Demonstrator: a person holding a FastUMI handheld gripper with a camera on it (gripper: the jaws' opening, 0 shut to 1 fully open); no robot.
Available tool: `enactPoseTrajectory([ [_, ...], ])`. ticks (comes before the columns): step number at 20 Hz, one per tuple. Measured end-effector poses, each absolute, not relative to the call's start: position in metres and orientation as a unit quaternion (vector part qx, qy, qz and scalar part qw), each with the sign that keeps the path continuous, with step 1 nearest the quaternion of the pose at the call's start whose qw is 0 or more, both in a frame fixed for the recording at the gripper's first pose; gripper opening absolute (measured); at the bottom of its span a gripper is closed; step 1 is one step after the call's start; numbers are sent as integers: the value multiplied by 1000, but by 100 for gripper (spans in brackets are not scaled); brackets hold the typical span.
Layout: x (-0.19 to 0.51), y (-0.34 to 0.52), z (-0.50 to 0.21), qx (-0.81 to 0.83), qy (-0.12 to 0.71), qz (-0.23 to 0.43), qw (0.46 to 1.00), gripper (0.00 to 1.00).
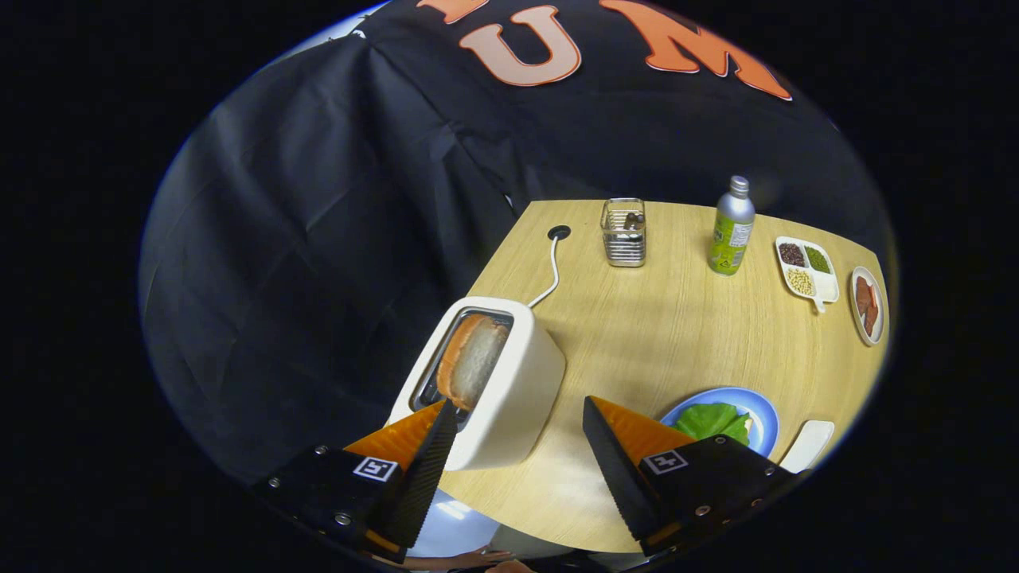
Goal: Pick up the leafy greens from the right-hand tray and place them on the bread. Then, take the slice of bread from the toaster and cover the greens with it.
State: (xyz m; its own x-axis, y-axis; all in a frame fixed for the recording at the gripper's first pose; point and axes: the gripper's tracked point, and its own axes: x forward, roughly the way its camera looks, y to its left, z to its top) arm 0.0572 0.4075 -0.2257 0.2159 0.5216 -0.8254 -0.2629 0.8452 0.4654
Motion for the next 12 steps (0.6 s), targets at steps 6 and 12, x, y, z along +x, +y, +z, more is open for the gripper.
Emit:
enactPoseTrajectory([
  [6, 67, 440, -220, 93, 589, 242, 765, 96],
  [12, 76, 462, -236, 84, 618, 209, 753, 96],
])
